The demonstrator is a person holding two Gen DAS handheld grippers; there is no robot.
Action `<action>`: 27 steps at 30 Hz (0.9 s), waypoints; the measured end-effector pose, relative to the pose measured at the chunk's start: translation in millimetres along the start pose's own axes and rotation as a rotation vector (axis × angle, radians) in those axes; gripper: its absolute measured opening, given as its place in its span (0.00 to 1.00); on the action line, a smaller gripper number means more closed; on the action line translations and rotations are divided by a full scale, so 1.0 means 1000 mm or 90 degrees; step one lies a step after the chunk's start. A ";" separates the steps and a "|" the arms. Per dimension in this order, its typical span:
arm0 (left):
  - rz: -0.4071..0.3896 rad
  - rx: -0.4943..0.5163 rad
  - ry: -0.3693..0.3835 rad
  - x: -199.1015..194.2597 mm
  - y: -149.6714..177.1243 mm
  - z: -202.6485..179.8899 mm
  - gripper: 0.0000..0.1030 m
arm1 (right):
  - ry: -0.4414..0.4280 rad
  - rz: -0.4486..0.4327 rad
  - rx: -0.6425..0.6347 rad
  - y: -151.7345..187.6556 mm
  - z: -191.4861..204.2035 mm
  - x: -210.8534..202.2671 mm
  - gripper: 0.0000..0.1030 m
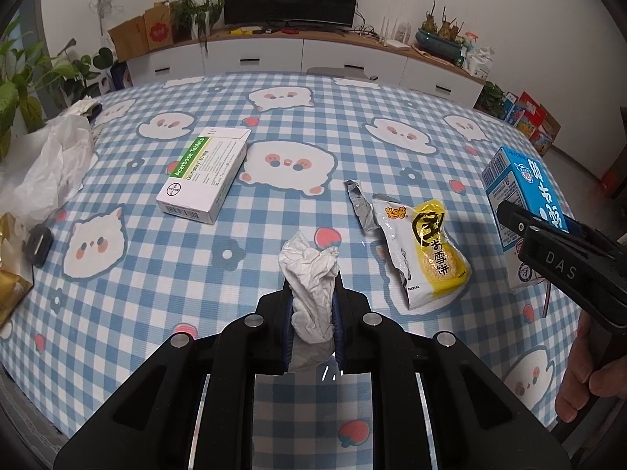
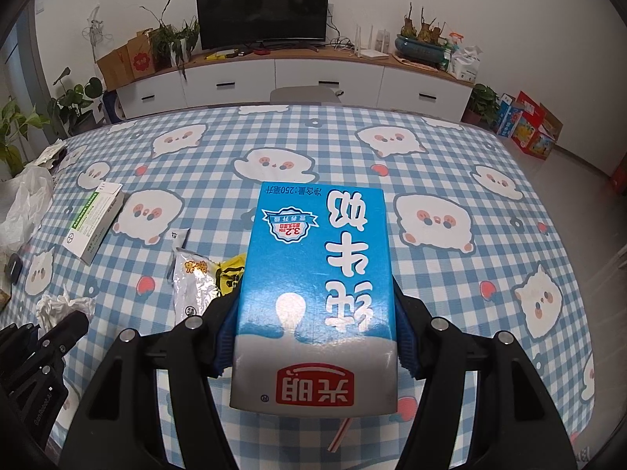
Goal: Collect trash
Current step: 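Lift the tissue and milk carton and carry both over the black bin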
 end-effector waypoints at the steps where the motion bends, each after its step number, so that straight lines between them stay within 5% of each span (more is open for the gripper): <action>1: -0.002 0.000 0.001 -0.003 0.001 0.000 0.14 | -0.002 0.000 0.002 0.002 0.000 -0.002 0.59; 27: -0.015 -0.008 0.030 -0.065 0.061 -0.004 0.14 | -0.047 -0.037 0.010 0.063 0.017 -0.093 0.59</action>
Point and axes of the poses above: each gripper's, at about its wrist camera, not at the fingertips, and x roughly the way its jaws point, z to its left, y to its underside, the point moved 6 cm from there along x, roughly the way its jaws point, and after that the axes turned 3 degrees about -x, right-handed, at the moved point
